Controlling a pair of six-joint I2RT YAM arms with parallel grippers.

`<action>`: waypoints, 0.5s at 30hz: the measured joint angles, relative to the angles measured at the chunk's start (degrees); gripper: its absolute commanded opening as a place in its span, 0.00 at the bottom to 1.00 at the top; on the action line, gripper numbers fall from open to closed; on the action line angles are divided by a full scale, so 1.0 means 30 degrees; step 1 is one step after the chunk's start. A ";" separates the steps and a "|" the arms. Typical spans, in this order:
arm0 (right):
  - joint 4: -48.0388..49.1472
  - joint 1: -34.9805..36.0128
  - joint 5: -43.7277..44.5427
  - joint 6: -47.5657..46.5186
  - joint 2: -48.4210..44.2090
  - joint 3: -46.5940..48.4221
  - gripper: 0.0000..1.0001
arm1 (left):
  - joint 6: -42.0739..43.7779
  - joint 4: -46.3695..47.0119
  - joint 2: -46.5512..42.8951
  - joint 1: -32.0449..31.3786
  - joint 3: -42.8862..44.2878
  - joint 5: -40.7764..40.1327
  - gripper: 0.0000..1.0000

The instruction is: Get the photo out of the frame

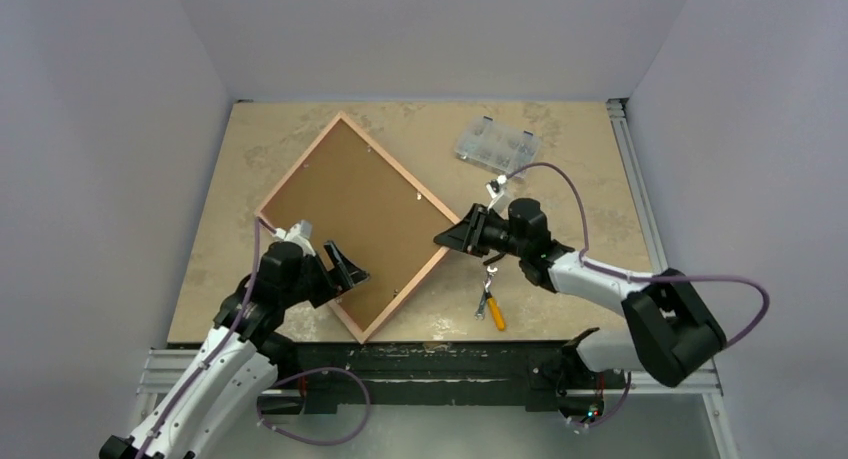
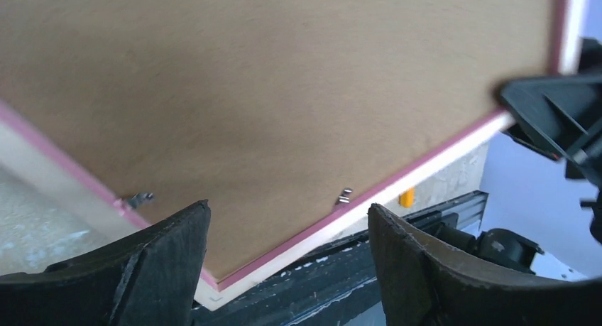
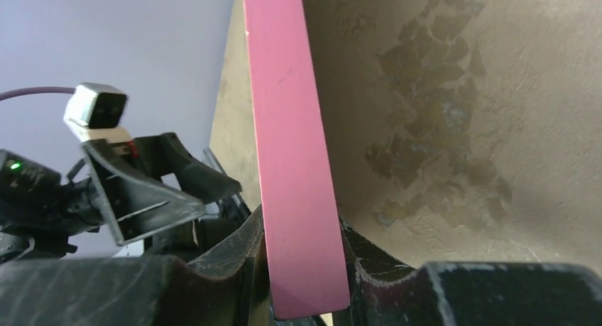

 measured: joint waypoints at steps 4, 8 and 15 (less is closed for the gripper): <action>-0.2703 -0.0954 -0.3104 -0.0947 0.3155 0.3060 0.00 | -0.0240 -0.0124 -0.1100 -0.0670 0.0226 -0.0379 0.80; -0.7169 -0.0962 -0.4816 -0.3672 0.6615 0.8378 0.00 | -0.0175 -0.0313 -0.0889 -0.0772 0.1523 -0.0437 0.80; -1.4251 -0.0962 -0.6375 -0.7584 1.1970 1.5730 0.00 | 0.0211 -0.0401 0.0044 -0.1093 0.3242 -0.0525 0.80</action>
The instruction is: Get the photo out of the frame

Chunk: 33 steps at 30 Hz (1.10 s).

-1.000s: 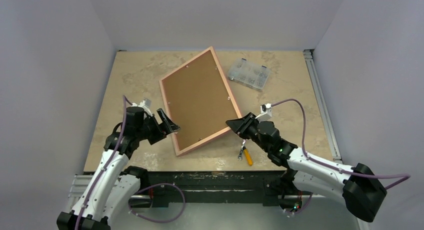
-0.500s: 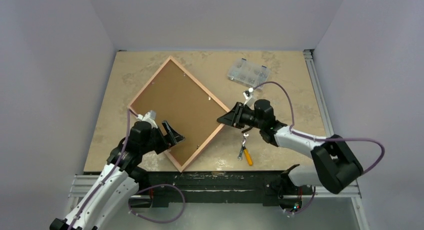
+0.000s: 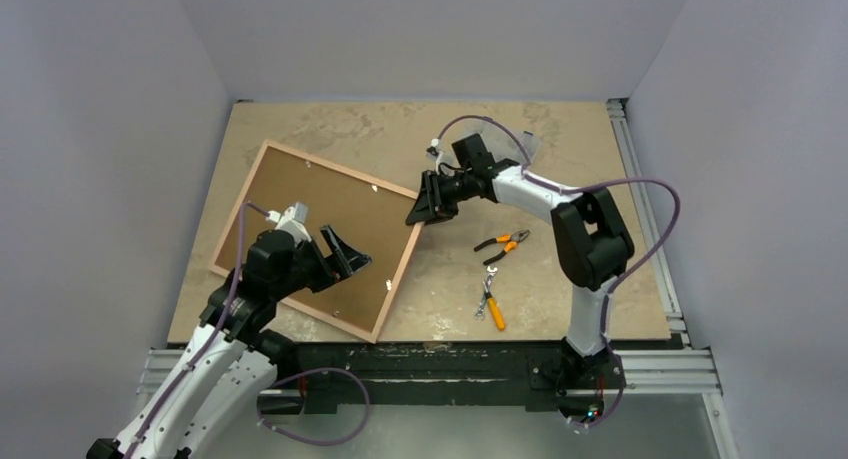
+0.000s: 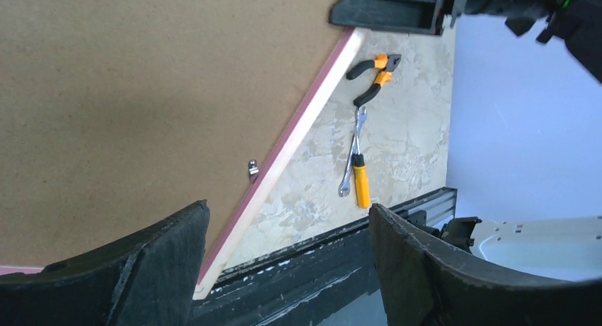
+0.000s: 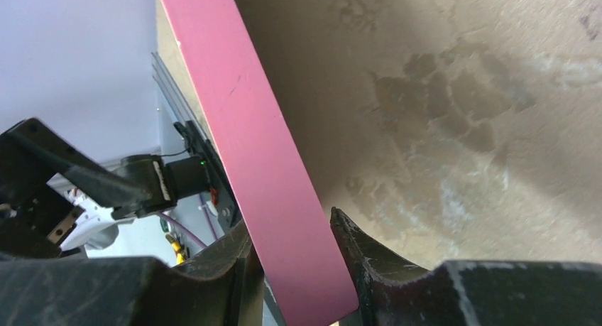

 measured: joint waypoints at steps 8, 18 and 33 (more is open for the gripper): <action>-0.5982 -0.0022 -0.1173 -0.3759 0.5020 0.6827 0.00 | -0.0058 0.0328 0.0882 -0.0597 -0.0058 0.0291 0.80; -0.8954 0.0073 -0.1953 -0.6003 0.7992 1.1460 0.00 | -0.0189 0.0481 0.0991 -0.1253 -0.0058 0.0270 0.80; -1.1446 0.0823 -0.2470 -0.7730 1.2116 1.7216 0.00 | -0.0240 0.0867 0.2120 -0.2200 0.0415 -0.0306 0.80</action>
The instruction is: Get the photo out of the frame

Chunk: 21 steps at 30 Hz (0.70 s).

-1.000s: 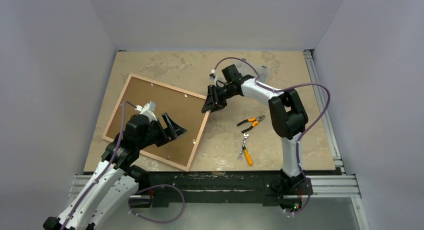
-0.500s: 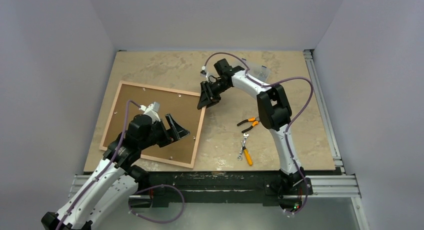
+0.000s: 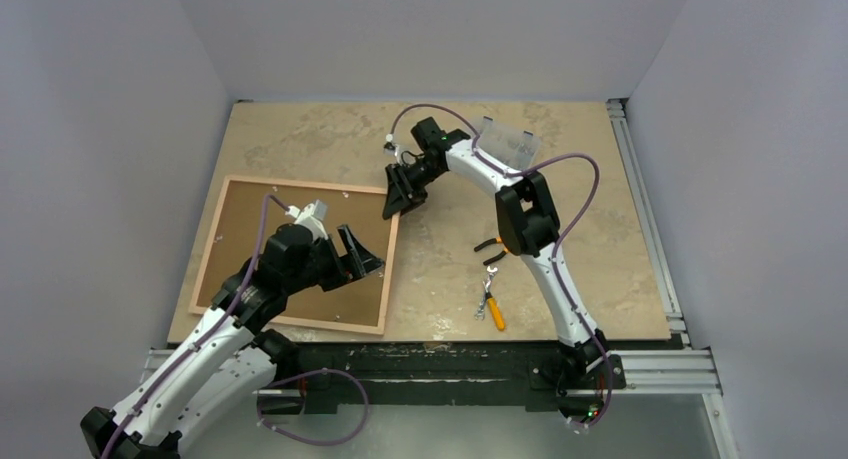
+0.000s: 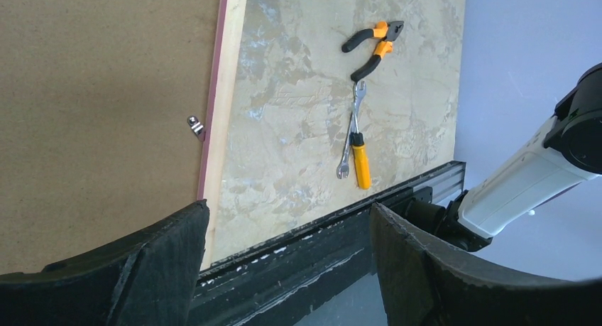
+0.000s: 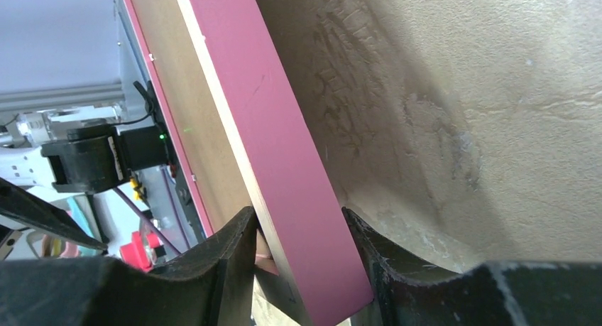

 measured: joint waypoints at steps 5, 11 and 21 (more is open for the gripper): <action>0.0007 0.0066 0.0350 -0.0291 -0.0007 0.0007 0.39 | 0.0007 0.0000 0.0022 -0.0138 0.0073 -0.0299 0.81; 0.0153 0.0474 0.3912 -0.0984 -0.0197 0.0219 0.75 | 0.0160 -0.0342 0.0102 -0.0182 0.0903 -0.0787 0.84; 0.0896 0.0612 1.6065 -0.0255 -0.5727 -0.2645 0.84 | 0.2798 -0.1829 0.1100 -0.0189 0.6222 -0.1792 0.86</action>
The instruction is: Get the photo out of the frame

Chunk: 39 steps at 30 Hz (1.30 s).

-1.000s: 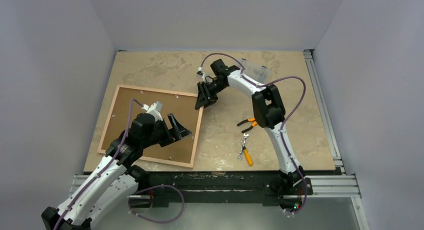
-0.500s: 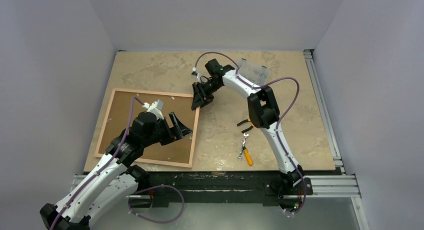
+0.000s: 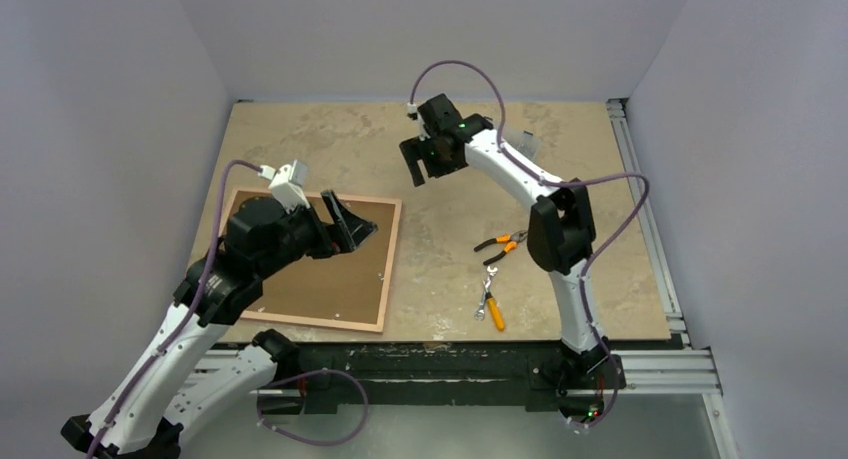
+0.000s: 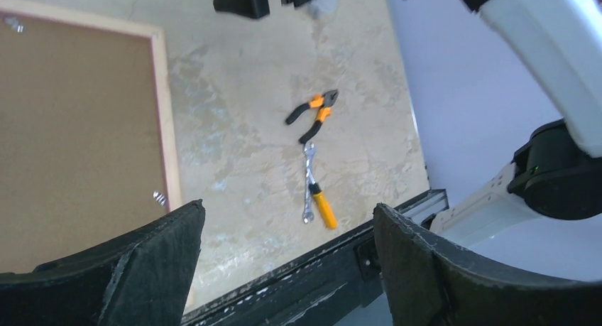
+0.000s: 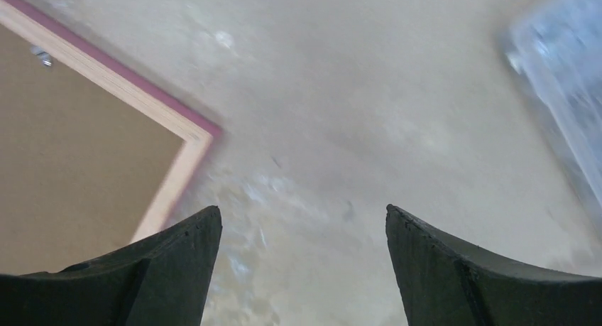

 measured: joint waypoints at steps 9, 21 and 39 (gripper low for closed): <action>0.1122 -0.0175 0.2863 0.4838 -1.2036 -1.4651 0.79 | 0.1326 0.0379 0.3585 0.0000 0.5646 0.1749 0.86; 0.2390 -0.0146 0.1297 1.0717 -2.3817 -2.8232 0.59 | 0.4014 0.1967 0.6943 -0.0022 0.5756 0.3796 0.87; 0.4481 0.2477 0.0925 1.1730 -2.1223 -2.9252 0.36 | 0.5931 0.2922 0.6907 0.0022 0.3869 0.4189 0.87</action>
